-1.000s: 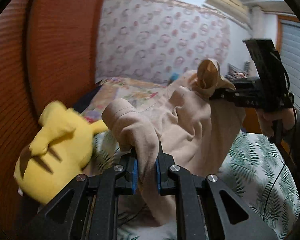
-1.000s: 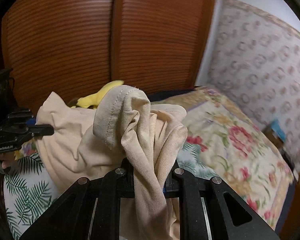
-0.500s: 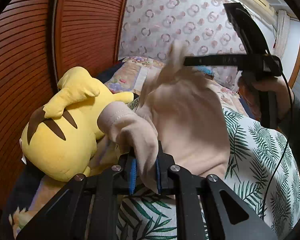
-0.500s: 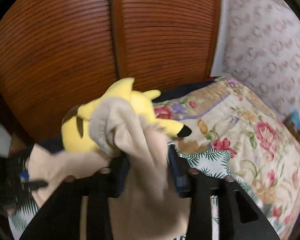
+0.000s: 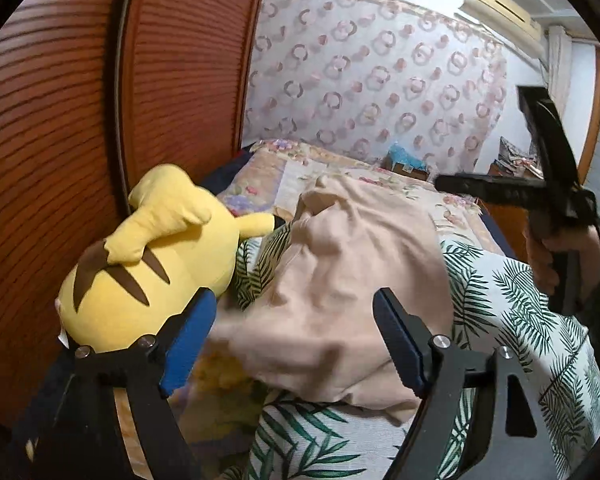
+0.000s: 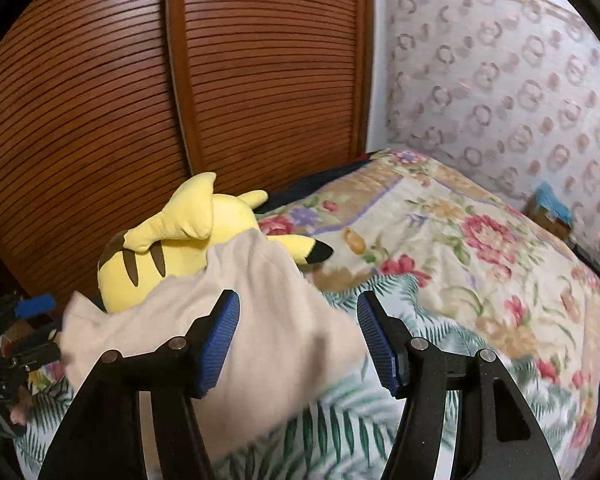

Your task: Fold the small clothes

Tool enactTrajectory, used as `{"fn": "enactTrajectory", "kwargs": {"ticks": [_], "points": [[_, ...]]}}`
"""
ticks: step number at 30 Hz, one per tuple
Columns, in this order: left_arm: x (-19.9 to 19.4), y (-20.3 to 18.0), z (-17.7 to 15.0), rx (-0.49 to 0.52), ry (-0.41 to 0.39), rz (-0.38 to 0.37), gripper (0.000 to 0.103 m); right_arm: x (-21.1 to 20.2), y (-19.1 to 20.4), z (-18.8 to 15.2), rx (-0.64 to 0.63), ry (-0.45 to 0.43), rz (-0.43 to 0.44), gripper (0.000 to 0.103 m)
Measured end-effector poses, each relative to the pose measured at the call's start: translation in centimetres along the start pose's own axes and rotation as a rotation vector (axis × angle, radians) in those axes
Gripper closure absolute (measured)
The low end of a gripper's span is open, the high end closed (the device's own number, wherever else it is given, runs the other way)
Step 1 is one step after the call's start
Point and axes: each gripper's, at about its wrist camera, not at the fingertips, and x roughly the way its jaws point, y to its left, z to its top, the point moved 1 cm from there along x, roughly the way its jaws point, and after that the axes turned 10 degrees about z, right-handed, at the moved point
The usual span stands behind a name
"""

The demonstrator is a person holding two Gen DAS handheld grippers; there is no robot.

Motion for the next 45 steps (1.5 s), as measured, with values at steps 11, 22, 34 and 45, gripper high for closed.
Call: {"fn": "enactTrajectory", "kwargs": {"ticks": [11,22,34,45], "points": [[-3.9,-6.2,0.3,0.112,-0.059,-0.061,0.021,-12.5,4.6,-7.3,0.097,-0.125,-0.131,0.040],[-9.4,-12.7,-0.3,0.215,-0.113,-0.155,0.021,-22.0,10.8,-13.3,0.175,-0.189,-0.305,0.035],[-14.6,-17.6,-0.8,0.257,-0.167,-0.208,0.021,-27.5,16.8,-17.0,0.259,-0.312,-0.469,0.022],[-15.6,-19.1,-1.2,0.264,-0.171,-0.235,0.021,-27.4,19.5,-18.6,0.297,-0.367,-0.511,0.022]]}}
